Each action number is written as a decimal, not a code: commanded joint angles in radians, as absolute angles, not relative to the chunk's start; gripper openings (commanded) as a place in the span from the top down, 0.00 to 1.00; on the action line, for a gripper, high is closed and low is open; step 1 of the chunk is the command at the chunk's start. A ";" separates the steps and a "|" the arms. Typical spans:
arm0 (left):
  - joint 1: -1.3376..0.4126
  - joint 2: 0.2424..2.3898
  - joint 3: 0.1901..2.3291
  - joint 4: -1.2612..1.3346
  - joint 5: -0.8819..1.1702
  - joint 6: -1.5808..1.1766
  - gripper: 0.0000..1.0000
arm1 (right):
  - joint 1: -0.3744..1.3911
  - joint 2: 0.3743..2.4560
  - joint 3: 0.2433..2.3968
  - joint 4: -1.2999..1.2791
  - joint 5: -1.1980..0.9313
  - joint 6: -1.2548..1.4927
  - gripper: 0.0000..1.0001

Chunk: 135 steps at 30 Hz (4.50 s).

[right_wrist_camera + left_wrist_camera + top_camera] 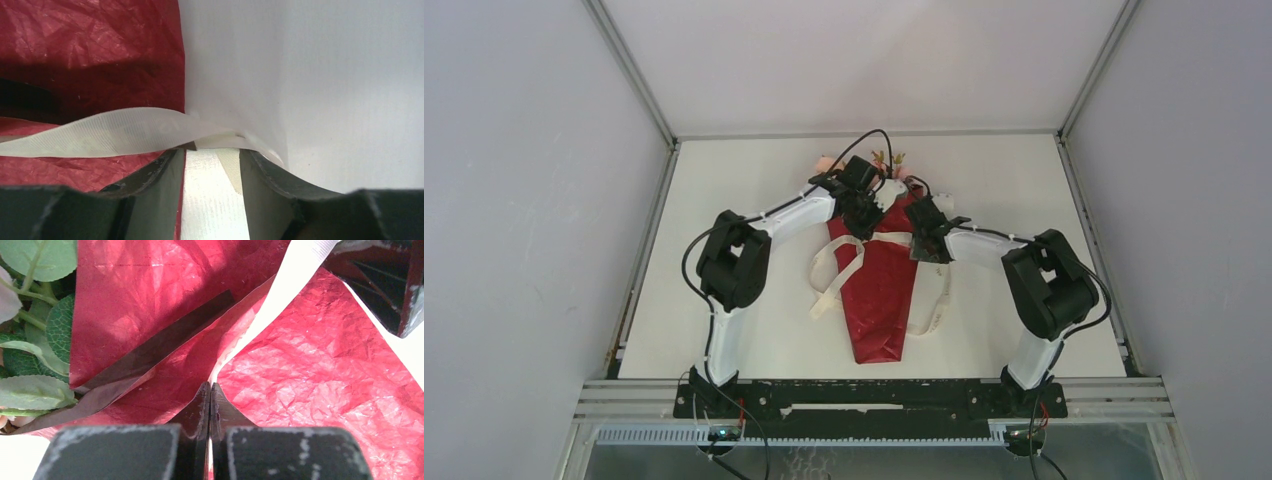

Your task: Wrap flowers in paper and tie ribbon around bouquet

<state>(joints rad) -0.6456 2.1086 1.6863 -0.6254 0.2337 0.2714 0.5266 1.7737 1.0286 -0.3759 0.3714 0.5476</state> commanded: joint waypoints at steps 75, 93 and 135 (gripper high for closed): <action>-0.693 2.109 1.773 -0.641 0.225 0.382 0.76 | 0.452 1.419 0.917 -0.570 -0.142 0.424 1.00; -0.670 1.820 1.648 -0.762 0.407 0.625 0.27 | 0.391 1.293 0.928 -0.493 -0.530 0.421 1.00; -0.670 1.811 1.365 -0.381 0.903 0.819 1.00 | 0.387 1.311 0.928 -0.292 -0.598 0.611 1.00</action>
<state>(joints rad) -0.6708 1.8149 1.3476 -0.3897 0.8719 0.8112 0.3866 1.3476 0.9115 -0.3111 -0.5858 0.6113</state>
